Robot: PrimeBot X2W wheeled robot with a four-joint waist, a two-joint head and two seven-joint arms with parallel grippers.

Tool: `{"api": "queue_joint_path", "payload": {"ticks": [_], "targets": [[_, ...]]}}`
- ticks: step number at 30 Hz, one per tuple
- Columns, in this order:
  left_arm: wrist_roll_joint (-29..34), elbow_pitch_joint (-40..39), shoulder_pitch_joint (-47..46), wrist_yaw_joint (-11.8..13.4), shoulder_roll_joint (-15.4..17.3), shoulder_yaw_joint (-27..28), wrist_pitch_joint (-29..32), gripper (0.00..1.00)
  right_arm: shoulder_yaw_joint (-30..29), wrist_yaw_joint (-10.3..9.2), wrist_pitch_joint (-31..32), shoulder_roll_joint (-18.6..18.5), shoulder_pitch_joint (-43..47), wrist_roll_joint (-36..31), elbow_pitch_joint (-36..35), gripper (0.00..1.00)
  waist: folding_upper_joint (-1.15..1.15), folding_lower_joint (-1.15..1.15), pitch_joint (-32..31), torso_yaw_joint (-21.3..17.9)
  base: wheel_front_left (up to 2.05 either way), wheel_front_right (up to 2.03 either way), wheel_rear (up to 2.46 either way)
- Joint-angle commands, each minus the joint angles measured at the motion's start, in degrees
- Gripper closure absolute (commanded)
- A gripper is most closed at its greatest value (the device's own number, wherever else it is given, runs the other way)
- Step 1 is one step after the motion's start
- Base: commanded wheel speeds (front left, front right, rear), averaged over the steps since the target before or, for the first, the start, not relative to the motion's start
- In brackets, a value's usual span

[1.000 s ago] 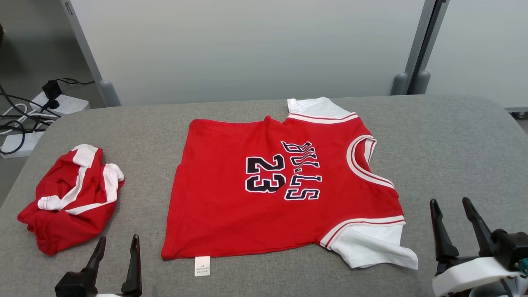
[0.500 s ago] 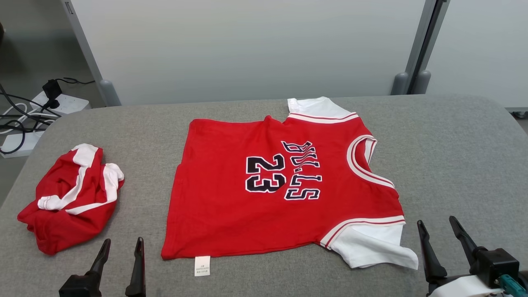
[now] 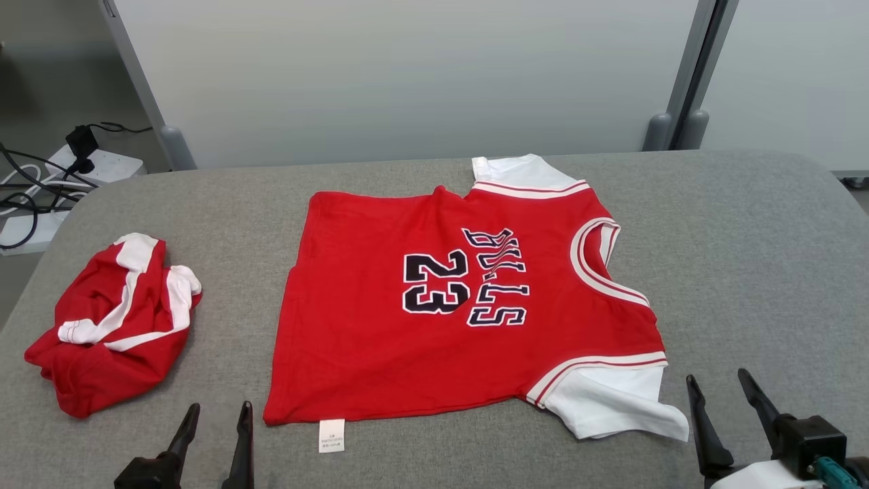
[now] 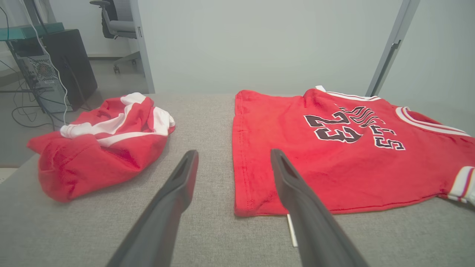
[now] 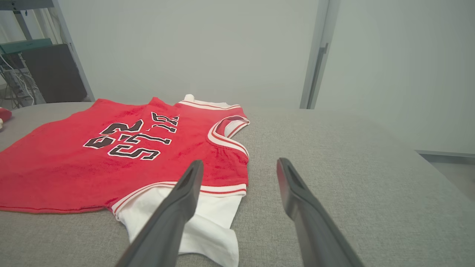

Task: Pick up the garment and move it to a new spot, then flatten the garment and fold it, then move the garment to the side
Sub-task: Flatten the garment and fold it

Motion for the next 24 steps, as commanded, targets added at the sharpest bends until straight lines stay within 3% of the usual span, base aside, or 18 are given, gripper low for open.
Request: {"api": "queue_joint_path", "payload": {"ticks": [1,13,24], "targets": [[-0.3,-0.7,-1.2,-0.1,0.3,1.2,-0.6,0.0,1.8,0.24,-0.8,-0.5,-1.6,-0.2,-0.1,0.0,0.0,0.0,0.3,0.1,0.0,0.0,0.0],[-1.8,2.9,-2.2,-1.1,0.3,-2.5,-0.6,0.0,4.0,0.24,-0.8,-0.4,-4.8,0.5,12.5,0.0,0.0,0.0,2.8,0.8,0.0,0.0,0.0],[-1.8,3.2,-3.2,-1.4,0.3,-4.5,-0.6,0.0,3.6,0.24,-0.8,0.0,-6.9,0.6,16.9,0.0,0.0,0.0,4.1,1.8,0.0,0.0,0.0]]}}
